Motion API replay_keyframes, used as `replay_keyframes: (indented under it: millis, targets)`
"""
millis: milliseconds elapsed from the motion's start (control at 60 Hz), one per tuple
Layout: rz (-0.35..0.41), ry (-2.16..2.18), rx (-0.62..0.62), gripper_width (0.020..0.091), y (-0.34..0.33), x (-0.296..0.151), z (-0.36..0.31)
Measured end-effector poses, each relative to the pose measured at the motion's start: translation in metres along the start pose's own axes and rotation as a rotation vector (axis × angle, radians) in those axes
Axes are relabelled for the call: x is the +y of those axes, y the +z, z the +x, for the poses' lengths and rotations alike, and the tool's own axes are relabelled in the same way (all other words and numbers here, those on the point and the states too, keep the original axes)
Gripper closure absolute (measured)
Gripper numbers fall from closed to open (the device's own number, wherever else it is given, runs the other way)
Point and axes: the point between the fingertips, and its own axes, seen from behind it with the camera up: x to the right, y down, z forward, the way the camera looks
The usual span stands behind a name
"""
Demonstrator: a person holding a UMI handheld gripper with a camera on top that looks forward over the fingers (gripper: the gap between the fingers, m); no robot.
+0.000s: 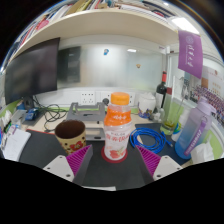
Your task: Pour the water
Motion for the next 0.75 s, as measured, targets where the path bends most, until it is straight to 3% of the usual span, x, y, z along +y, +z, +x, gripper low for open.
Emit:
replay_keyframes:
  millis: [117,333,550,750]
  targets:
    - [-0.023,0.032,-0.009,0.0238,-0.057,-0.01,-0.023]
    - [0.03,0.04,0.042,0.0247,-0.129,-0.056,-0.045]
    - [0.096,0.058,0.051,0.0246,-0.157,-0.092,-0.063]
    - [0.079,0.037,0.046,0.025,-0.158,-0.09,-0.072]
